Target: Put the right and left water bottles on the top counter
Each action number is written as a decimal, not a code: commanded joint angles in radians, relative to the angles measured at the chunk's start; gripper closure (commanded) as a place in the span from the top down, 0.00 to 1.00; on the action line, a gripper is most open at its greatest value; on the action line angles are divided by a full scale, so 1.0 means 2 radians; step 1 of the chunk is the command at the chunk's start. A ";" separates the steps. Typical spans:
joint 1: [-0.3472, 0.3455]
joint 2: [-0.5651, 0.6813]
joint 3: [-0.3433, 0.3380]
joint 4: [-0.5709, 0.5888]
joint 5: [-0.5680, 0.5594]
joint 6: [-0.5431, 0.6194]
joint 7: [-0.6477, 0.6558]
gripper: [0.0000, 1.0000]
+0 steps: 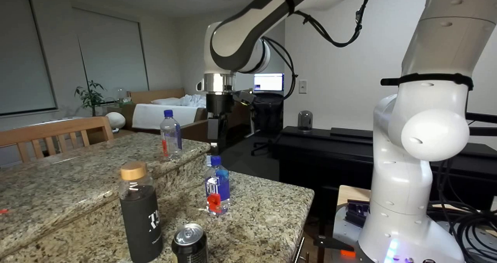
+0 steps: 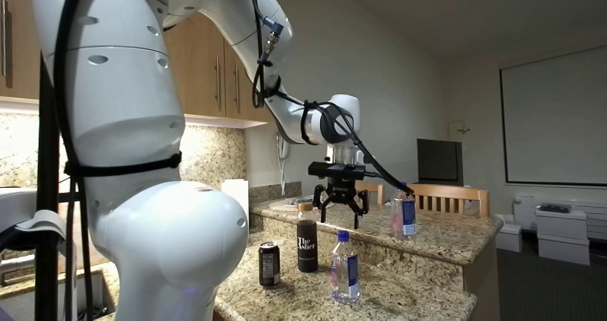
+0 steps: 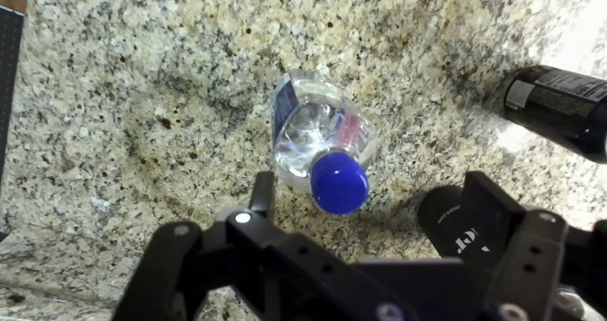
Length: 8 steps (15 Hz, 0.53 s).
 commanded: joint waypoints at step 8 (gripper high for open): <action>0.005 0.024 0.007 -0.019 0.010 0.052 -0.015 1.00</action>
